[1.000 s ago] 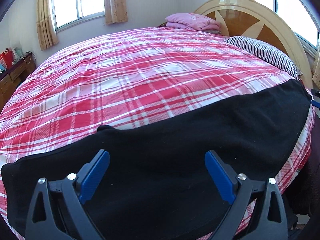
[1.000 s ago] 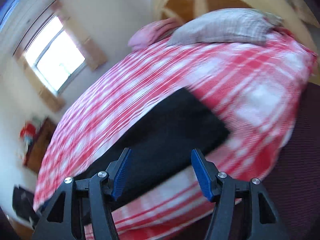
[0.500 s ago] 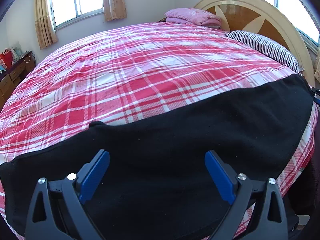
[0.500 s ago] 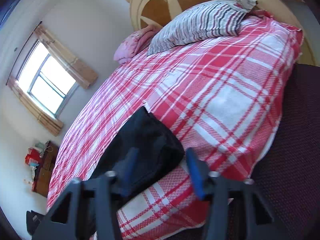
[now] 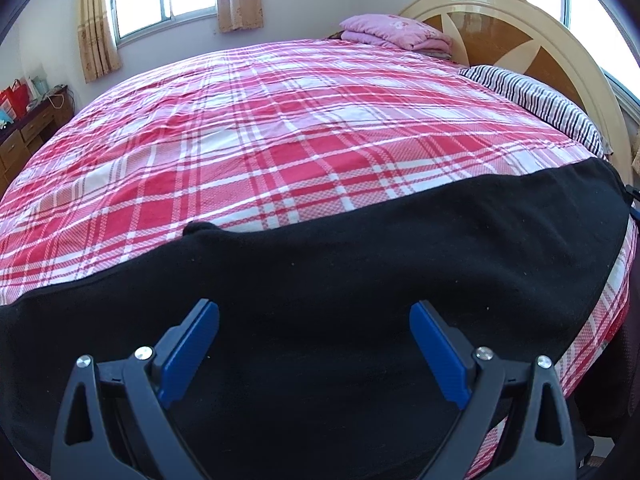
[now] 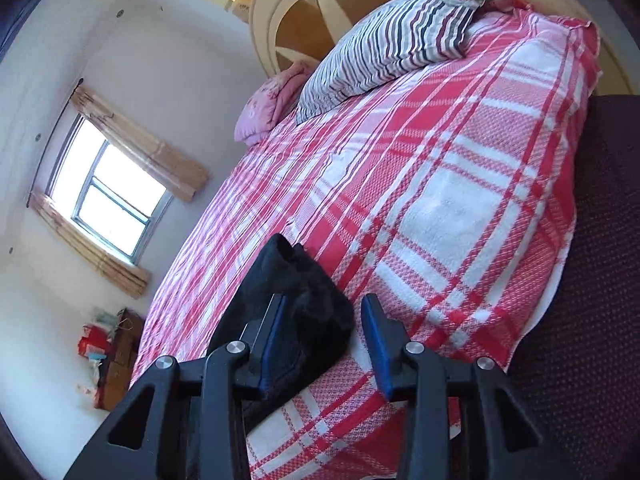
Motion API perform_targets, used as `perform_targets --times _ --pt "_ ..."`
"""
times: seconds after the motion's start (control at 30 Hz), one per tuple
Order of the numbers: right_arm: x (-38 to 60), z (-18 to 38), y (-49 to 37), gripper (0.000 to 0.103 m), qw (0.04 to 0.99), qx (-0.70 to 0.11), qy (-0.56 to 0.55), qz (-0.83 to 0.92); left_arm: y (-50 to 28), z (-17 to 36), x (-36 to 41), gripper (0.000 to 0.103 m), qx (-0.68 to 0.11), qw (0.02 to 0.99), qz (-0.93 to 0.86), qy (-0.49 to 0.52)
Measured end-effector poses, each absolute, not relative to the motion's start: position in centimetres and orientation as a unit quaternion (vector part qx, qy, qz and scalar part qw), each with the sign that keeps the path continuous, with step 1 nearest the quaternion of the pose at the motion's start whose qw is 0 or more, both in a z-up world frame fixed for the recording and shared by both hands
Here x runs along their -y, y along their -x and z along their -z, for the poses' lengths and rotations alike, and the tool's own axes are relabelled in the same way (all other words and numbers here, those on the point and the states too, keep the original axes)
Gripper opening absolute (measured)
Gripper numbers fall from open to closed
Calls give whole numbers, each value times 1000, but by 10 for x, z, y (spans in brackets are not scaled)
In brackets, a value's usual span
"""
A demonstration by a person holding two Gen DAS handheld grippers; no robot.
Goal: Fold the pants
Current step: 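Grasp the pants edge with the right gripper and lift it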
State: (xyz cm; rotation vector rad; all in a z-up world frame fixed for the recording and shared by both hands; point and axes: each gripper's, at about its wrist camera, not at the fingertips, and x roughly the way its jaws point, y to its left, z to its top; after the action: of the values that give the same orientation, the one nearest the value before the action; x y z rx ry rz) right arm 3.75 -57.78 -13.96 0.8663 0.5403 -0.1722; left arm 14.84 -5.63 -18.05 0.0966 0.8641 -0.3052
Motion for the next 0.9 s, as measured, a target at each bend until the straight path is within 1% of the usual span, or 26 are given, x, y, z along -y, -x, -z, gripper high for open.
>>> perform_targets --times 0.13,0.17,0.2,0.23,0.4,0.57,0.73,0.9 --pt "573 143 -41 40 872 -257 -412 62 -147 181 59 99 -416 895 150 -49" --pt "573 144 -42 38 872 -255 -413 59 -146 181 61 99 -416 895 151 -52" --pt "574 146 -43 31 870 -254 -419 55 -146 181 61 99 -416 895 151 -54" --pt "575 148 -45 15 866 -258 -424 50 -147 182 62 99 -416 895 150 -56" --pt "572 143 -43 14 869 -245 -427 43 -147 183 56 99 -419 895 146 -48" --pt "544 102 -45 14 897 -221 -384 14 -146 177 50 99 -414 898 145 -44" --pt "476 42 -59 14 928 -216 -298 -58 -141 169 42 99 -404 902 144 -35" --pt "398 13 -78 14 935 -237 -227 -131 -140 164 29 99 -398 906 142 -20"
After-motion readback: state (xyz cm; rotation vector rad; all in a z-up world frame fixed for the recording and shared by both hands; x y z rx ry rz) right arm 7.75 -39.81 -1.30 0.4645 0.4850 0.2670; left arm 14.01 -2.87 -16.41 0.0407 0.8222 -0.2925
